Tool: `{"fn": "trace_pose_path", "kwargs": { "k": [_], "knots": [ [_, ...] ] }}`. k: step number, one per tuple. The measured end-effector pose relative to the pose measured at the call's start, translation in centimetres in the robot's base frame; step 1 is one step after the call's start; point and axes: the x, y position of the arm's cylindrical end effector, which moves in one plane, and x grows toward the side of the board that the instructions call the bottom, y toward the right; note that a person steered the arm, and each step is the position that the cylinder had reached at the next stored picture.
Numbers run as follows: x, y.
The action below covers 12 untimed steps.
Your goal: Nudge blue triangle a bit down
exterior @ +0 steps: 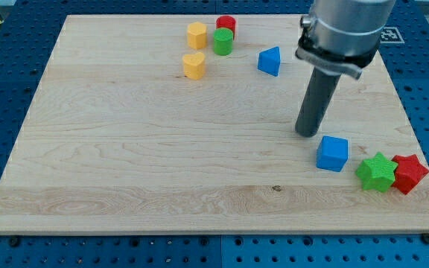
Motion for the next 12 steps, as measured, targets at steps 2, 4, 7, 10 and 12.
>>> {"fn": "trace_pose_path", "kwargs": {
  "k": [2, 4, 7, 10, 12],
  "knots": [
    [4.0, 3.0],
    [3.5, 3.6],
    [-28.1, 3.0],
    [-27.9, -5.9],
    [-23.2, -5.9]
  ]
}}
